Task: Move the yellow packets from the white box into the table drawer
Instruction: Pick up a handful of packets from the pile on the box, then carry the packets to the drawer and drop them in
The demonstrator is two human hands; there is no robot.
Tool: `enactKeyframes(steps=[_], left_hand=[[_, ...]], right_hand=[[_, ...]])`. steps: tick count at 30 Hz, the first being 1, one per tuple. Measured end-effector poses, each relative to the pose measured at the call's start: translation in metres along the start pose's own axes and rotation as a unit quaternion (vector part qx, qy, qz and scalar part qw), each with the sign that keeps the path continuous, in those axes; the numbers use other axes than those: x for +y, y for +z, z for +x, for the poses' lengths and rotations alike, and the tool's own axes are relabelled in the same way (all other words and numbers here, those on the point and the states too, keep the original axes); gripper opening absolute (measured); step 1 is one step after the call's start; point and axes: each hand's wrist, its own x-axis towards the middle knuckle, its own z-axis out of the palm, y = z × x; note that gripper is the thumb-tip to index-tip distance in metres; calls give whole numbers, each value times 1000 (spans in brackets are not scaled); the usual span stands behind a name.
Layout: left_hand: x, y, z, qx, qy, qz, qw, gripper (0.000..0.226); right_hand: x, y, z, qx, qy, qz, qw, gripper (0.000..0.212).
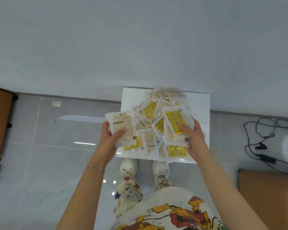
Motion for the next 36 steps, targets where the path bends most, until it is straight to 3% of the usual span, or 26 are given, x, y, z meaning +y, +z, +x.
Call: enactKeyframes(steps=[3,6,10,16,24,32,36], left_hand=[[9,-6,-54,0,-6,-36,999,48],[16,-19,-104,29,19,-54,998,47],[26,-55,-167,89,65,-49,993,52],[36,-145,-249,149,119,-55,980,62],[18,-282,-342,275,166,-126,939,66],[-14,-388,-394,354,178,-189,899,66],[-32,-432,-410,398,175,-267,860,65]], right_hand=[[-12,21,-42,-44,-24,-100,994,85],[-25,46,-86,-81,-90,-199,972,59],[-30,83,-141,-123,-169,-298,931,63],[0,164,-214,-211,-216,-353,886,64],[90,298,-305,-348,-203,-406,820,62],[170,399,-362,-408,-222,-455,760,58],[212,449,-380,-448,-224,-495,710,54]])
